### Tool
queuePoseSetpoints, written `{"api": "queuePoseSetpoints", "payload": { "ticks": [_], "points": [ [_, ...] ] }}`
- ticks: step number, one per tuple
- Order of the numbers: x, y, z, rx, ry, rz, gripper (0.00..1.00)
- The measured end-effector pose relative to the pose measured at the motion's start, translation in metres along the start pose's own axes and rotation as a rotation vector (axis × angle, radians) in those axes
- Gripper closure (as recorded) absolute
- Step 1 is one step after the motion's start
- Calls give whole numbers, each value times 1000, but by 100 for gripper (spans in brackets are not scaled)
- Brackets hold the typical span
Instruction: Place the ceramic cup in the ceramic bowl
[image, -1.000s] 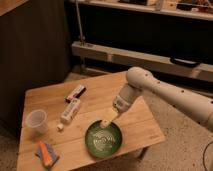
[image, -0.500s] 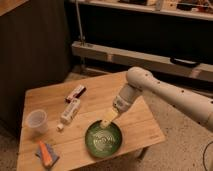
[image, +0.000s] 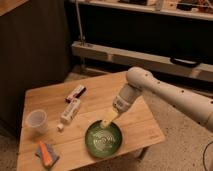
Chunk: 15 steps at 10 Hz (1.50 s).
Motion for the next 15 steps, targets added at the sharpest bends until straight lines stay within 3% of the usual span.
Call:
{"api": "queuePoseSetpoints", "payload": {
  "ticks": [6, 8, 11, 13, 15],
  "points": [
    [0, 0, 0, 0, 0, 0, 20],
    [0, -2, -1, -18, -7, -8, 20],
    [32, -37, -10, -123, -9, -105, 20],
    [82, -83, -12, -183, -16, -190, 20],
    [128, -115, -4, -215, -29, -253, 20]
  ]
}}
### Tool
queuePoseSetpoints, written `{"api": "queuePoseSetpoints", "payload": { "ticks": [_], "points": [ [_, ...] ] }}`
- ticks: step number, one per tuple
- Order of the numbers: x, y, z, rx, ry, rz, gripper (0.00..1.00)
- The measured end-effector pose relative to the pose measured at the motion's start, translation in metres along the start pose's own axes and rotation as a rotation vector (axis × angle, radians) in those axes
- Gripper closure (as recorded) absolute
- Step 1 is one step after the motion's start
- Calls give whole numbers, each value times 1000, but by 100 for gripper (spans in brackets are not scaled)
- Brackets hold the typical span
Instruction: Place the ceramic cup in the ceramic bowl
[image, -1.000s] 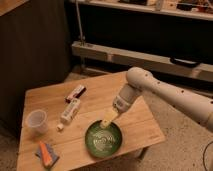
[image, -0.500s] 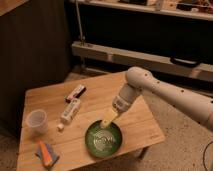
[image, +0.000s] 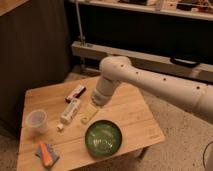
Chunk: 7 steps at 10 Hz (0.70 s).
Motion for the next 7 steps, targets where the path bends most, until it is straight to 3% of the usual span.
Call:
{"api": "queuePoseSetpoints", "payload": {
  "ticks": [1, 7],
  "points": [
    [34, -10, 3, -17, -12, -37, 20],
    [165, -35, 46, -40, -68, -171, 20]
  ]
}}
